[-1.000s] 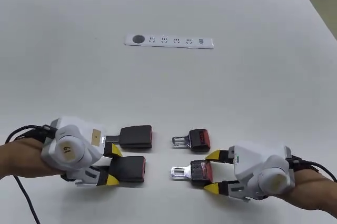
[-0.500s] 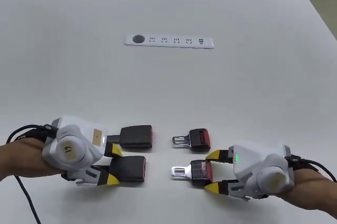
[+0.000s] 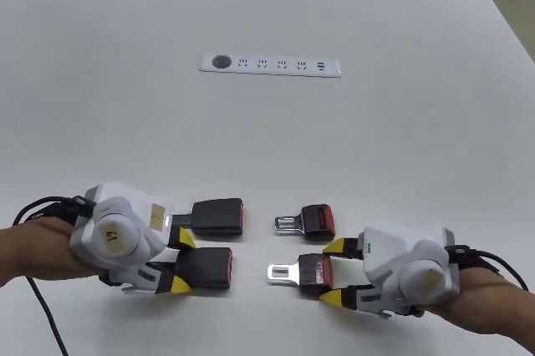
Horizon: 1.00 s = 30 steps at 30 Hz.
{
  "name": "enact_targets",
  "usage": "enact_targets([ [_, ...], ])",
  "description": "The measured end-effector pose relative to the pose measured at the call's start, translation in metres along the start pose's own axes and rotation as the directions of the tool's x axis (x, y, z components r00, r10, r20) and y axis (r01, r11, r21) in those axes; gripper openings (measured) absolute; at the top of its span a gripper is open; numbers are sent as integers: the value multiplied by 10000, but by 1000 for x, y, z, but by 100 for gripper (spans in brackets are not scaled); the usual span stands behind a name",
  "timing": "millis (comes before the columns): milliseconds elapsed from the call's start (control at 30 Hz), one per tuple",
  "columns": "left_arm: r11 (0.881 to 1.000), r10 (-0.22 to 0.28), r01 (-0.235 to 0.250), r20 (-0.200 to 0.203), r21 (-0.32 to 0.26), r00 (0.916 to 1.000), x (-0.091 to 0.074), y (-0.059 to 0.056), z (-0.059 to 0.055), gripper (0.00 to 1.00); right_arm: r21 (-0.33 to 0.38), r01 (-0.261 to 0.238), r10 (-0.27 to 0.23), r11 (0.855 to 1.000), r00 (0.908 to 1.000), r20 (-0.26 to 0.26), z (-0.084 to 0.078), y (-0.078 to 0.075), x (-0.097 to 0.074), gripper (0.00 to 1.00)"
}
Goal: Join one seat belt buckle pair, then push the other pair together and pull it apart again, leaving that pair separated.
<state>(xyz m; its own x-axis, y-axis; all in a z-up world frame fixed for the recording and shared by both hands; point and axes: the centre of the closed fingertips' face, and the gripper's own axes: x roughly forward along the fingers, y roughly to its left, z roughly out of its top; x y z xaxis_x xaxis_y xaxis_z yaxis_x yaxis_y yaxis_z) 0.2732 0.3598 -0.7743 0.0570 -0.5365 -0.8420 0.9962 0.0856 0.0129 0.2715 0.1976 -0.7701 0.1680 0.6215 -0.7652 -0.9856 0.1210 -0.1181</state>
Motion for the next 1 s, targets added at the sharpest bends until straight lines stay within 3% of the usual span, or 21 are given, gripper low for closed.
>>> enact_targets([
  [1000, 10000, -78, 78, -90, 10, 9999, 1, -1, 1, 32, 145, -102, 100, 9998, 9999, 137, 16, -1, 21, 29],
])
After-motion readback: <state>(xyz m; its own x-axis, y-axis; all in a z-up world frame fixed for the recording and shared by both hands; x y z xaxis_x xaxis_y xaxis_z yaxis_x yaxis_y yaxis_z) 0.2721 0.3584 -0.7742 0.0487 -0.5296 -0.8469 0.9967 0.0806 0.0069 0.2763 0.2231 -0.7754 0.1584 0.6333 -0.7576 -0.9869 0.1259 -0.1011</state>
